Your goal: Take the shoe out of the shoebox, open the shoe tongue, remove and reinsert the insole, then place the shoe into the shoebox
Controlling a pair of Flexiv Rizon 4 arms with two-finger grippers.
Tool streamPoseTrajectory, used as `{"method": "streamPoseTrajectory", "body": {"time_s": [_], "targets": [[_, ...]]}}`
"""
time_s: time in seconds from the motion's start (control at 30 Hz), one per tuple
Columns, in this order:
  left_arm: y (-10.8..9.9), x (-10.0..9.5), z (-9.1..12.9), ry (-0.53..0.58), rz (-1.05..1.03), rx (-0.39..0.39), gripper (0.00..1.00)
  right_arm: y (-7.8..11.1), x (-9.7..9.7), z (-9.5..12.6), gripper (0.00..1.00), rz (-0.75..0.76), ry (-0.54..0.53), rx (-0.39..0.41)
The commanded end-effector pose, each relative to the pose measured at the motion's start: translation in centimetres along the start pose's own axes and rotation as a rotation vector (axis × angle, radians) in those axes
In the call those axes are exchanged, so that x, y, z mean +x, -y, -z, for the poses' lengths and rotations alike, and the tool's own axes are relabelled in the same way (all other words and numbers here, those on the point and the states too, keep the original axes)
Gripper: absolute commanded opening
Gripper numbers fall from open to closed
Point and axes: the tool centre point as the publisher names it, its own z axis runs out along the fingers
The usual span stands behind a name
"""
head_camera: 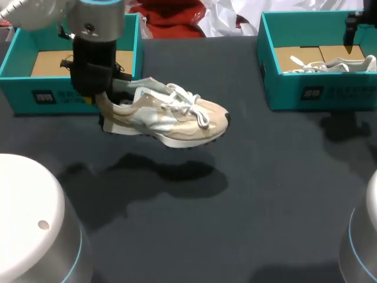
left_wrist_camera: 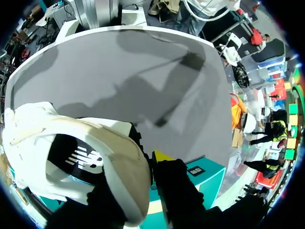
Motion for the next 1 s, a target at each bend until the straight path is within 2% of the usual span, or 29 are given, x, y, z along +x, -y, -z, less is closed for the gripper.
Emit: {"method": "streamPoseTrajectory", "body": {"time_s": [0.03,0.23,0.67,0.83,1.0], "targets": [[-0.1,-4.3,-2.4,-0.034,-0.002,0.010,0.00,0.1,0.0,0.0,1.00,0.000,-0.001,-0.001],[0.4,-8.0,-4.0,-0.005,0.008,0.059,0.00,0.1,0.0,0.0,1.00,0.000,-0.001,-0.001],[0.4,-8.0,-4.0,-0.005,0.008,0.059,0.00,0.1,0.0,0.0,1.00,0.000,-0.001,-0.001],[0.8,-10.5,-6.8,-0.017,0.044,0.072,0.00,0.1,0.0,0.0,1.00,0.000,-0.001,-0.001],[1.1,-11.9,-8.5,-0.026,0.071,0.063,0.00,0.1,0.0,0.0,1.00,0.000,-0.001,-0.001]]}}
